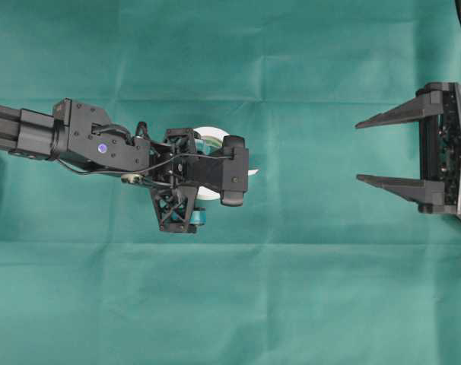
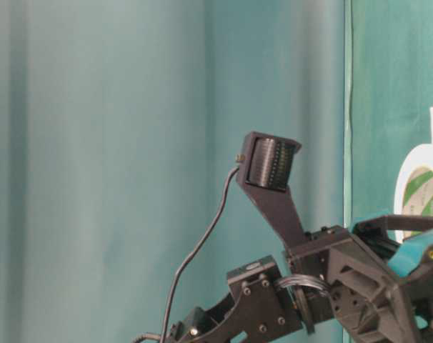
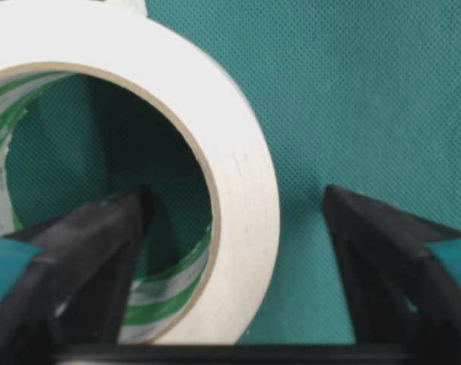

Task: Peel off the duct tape with your right arm.
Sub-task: 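Close the left gripper on the roll wall and lift it upright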

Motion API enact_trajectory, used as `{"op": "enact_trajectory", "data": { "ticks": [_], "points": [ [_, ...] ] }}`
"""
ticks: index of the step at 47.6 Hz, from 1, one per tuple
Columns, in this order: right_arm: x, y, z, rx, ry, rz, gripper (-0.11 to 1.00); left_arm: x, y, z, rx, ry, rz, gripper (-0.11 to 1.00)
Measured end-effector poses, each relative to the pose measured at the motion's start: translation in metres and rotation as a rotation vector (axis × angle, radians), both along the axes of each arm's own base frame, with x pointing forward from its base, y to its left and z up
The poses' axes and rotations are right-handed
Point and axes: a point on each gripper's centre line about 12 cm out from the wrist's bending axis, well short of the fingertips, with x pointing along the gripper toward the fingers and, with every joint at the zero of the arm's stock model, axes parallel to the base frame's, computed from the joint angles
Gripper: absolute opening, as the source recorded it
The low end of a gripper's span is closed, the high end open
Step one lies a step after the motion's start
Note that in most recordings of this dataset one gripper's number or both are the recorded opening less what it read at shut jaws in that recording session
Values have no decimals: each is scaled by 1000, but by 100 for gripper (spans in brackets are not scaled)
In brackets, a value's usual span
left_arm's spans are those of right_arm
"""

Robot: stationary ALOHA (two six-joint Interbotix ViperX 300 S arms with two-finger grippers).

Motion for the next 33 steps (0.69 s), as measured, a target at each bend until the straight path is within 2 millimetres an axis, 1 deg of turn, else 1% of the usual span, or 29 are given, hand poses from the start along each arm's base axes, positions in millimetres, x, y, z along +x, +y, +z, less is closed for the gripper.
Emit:
{"op": "enact_trajectory", "data": {
  "ticks": [7, 11, 12, 26, 33],
  "points": [
    [0, 0, 0, 0, -3, 0, 78, 0, 3, 0, 1, 0, 5, 37],
    [1, 0, 0, 0, -5, 2, 78, 0, 2, 0, -1, 0, 6, 22],
    [1, 0, 0, 0, -3, 0, 78, 0, 2, 0, -4, 2, 11, 20],
    [2, 0, -1, 0, -2, 0, 78, -2, 1, 0, -1, 26, 4, 20],
    [2, 0, -3, 0, 2, 0, 77, -1, 0, 3, -1, 40, -1, 20]
  ]
}}
